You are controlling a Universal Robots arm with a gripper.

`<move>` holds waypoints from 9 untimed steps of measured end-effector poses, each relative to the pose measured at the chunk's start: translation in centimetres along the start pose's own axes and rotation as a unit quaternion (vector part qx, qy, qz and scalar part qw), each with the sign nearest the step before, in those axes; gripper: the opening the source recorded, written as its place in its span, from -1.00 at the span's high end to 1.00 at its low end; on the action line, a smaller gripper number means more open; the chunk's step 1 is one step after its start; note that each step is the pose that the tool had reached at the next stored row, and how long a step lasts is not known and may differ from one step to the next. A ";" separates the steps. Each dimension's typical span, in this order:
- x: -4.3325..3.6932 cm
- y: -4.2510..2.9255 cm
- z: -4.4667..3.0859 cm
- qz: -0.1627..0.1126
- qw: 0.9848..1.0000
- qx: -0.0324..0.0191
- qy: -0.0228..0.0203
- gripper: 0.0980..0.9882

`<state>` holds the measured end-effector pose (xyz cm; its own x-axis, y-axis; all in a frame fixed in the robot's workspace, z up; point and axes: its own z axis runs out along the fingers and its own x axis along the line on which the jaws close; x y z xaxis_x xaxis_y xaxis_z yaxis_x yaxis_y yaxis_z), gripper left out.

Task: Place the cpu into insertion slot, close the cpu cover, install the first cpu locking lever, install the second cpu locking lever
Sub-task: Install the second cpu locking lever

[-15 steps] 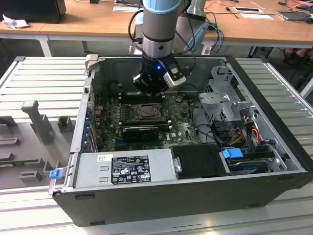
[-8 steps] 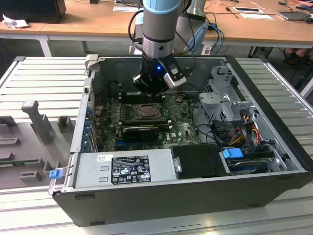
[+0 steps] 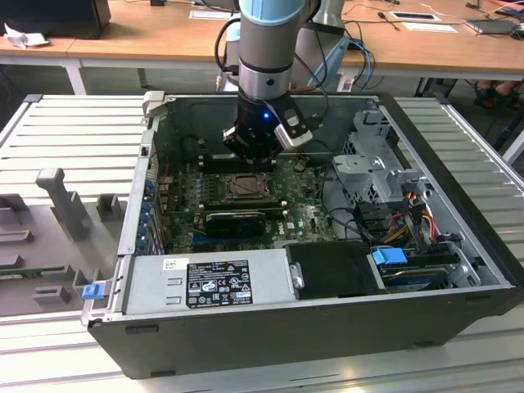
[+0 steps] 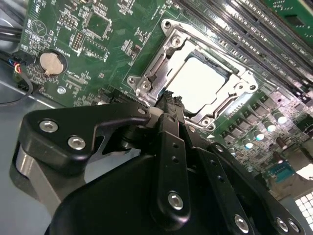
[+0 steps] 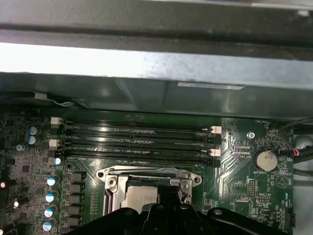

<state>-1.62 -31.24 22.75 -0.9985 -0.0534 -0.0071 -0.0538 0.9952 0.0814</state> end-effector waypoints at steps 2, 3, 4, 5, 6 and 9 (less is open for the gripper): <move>-0.01 0.03 -0.47 0.000 1.000 0.000 0.000 0.98; -0.01 0.03 -0.64 0.000 1.000 0.000 0.000 0.98; -0.01 0.04 -0.79 0.000 1.000 0.000 0.000 0.98; -0.01 0.03 -0.91 0.000 1.000 0.000 0.000 0.98; -0.01 0.02 -0.94 0.000 1.000 0.000 0.000 0.98; 0.00 -0.18 -0.97 0.000 1.000 0.000 0.000 0.98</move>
<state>-1.61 -31.50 23.70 -0.9985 -0.0536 -0.0073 -0.0540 0.9952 0.0813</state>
